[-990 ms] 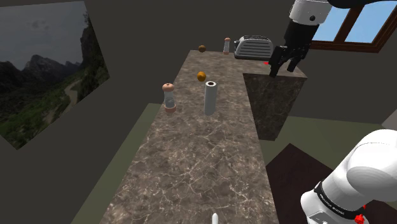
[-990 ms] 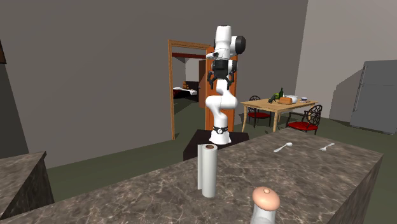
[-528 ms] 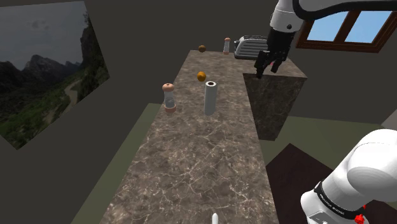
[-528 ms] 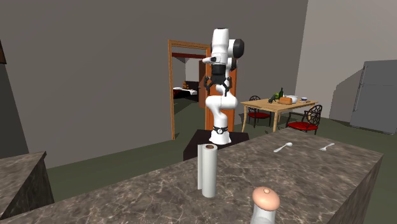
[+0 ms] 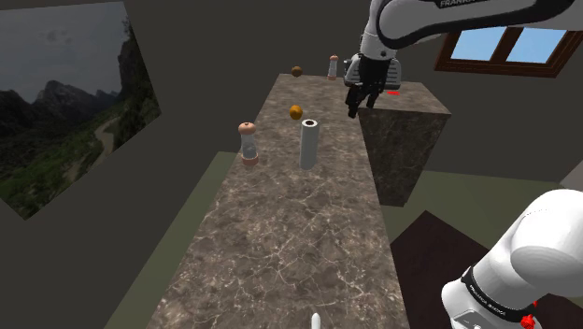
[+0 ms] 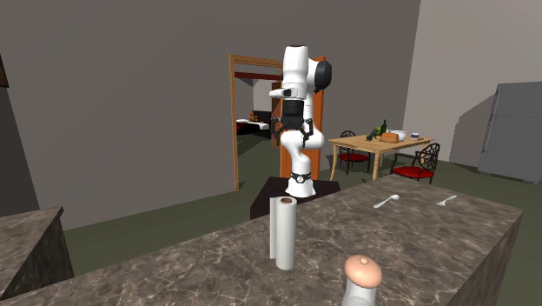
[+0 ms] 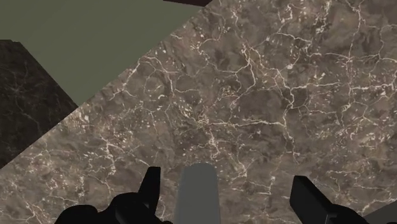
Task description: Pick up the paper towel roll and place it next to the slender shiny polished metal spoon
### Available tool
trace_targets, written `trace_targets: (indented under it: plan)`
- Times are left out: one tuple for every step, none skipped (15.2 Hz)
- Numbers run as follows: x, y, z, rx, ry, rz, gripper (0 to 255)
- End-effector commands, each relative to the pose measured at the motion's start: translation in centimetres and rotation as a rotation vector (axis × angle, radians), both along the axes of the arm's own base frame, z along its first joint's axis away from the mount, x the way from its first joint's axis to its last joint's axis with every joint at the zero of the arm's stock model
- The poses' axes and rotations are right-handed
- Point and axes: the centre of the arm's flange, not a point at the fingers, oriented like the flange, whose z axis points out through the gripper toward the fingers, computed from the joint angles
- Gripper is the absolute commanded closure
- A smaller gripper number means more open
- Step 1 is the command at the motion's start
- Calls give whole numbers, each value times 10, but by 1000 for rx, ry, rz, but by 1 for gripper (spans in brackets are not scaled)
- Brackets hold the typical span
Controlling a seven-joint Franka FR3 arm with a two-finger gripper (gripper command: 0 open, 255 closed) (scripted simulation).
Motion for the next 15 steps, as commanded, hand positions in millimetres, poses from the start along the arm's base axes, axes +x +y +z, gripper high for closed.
trace_targets:
  plan:
    - [25, -3, -13, -3, 1, 36, 0]
    - [37, -3, -19, -4, 2, 53, 0]
    - [49, -3, -24, -5, 3, 70, 0]
    - [61, -3, -30, -6, 3, 87, 0]
    - [73, -2, -36, -8, 4, 104, 0]
    - [85, -1, -42, -9, 5, 121, 0]
    - [96, 0, -48, -10, 6, 138, 0]
    - [108, 1, -54, -11, 7, 155, 0]
    - [120, 2, -59, -12, 8, 172, 0]
    - [132, 4, -65, -14, 9, 189, 0]
    - [143, 6, -71, -15, 9, 206, 0]
    - [155, 8, -77, -16, 10, 223, 0]
    - [167, 10, -83, -17, 11, 240, 0]
    - [178, 12, -89, -18, 12, 257, 0]
    - [190, 14, -95, -20, 13, 274, 0]
